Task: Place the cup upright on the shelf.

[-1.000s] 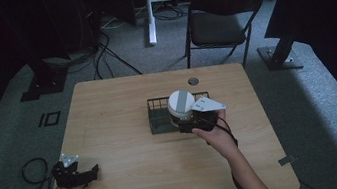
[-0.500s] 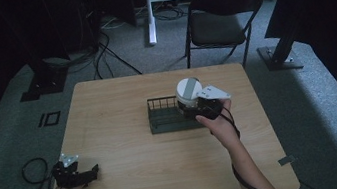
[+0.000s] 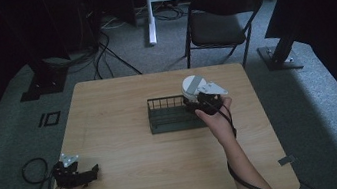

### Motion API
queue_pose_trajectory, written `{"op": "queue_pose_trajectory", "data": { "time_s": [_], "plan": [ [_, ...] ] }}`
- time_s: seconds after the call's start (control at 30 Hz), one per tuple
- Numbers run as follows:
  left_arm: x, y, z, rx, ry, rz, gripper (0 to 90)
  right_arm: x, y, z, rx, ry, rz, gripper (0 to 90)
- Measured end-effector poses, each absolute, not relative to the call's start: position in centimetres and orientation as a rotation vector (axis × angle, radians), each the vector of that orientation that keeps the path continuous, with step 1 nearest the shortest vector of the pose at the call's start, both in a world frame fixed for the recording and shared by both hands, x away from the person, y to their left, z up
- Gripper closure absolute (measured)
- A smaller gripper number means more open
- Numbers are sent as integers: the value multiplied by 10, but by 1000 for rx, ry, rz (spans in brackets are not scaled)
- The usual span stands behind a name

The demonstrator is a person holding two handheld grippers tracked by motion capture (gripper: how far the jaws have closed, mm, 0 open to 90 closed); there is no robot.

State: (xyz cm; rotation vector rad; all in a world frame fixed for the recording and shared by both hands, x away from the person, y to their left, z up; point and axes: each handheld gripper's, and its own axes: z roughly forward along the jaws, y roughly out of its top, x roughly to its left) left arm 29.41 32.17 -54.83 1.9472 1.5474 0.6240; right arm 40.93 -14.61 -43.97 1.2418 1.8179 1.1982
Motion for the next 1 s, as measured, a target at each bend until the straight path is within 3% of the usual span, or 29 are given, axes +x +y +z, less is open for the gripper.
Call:
{"op": "queue_pose_trajectory", "data": {
  "time_s": [1.0],
  "plan": [
    [294,322,-548,1947,1548,624,2,419,-128,-472,1430,1802,1038,183]
  ]
}}
